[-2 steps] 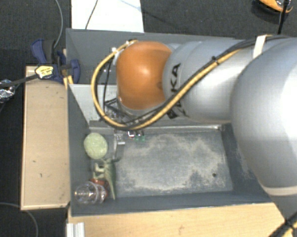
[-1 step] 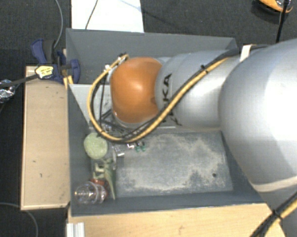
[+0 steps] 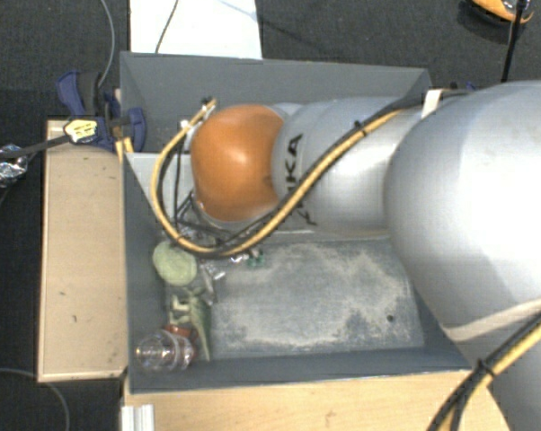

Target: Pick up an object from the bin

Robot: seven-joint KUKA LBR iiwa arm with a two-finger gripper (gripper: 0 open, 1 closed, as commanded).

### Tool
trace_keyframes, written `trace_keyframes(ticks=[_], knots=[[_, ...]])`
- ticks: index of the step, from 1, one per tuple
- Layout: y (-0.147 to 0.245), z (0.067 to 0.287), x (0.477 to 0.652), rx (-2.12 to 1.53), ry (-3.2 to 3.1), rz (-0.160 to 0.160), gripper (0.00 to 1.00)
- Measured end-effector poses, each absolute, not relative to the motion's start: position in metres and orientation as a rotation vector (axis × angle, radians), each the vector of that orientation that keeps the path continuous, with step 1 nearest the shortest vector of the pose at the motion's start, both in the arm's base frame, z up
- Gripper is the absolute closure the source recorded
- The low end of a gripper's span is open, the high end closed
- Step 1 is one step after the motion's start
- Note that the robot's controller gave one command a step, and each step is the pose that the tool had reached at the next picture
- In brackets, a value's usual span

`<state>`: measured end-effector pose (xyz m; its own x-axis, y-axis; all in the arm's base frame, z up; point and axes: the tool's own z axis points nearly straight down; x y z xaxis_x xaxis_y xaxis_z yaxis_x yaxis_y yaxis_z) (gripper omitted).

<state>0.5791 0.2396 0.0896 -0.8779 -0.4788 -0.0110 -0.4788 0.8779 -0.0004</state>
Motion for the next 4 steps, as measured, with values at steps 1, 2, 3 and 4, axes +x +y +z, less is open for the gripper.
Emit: trace_keyframes(ticks=[1, 2, 3, 4], knots=[[0.244, 0.076, 0.584, -1.091, 2.935, -0.002, 1.0], [0.244, 0.076, 0.584, -1.089, 2.936, -0.002, 1.0], [0.25, 0.086, 0.584, -1.09, 2.931, 0.0, 1.0], [0.249, 0.093, 0.585, -1.104, 2.923, 0.0, 1.0]])
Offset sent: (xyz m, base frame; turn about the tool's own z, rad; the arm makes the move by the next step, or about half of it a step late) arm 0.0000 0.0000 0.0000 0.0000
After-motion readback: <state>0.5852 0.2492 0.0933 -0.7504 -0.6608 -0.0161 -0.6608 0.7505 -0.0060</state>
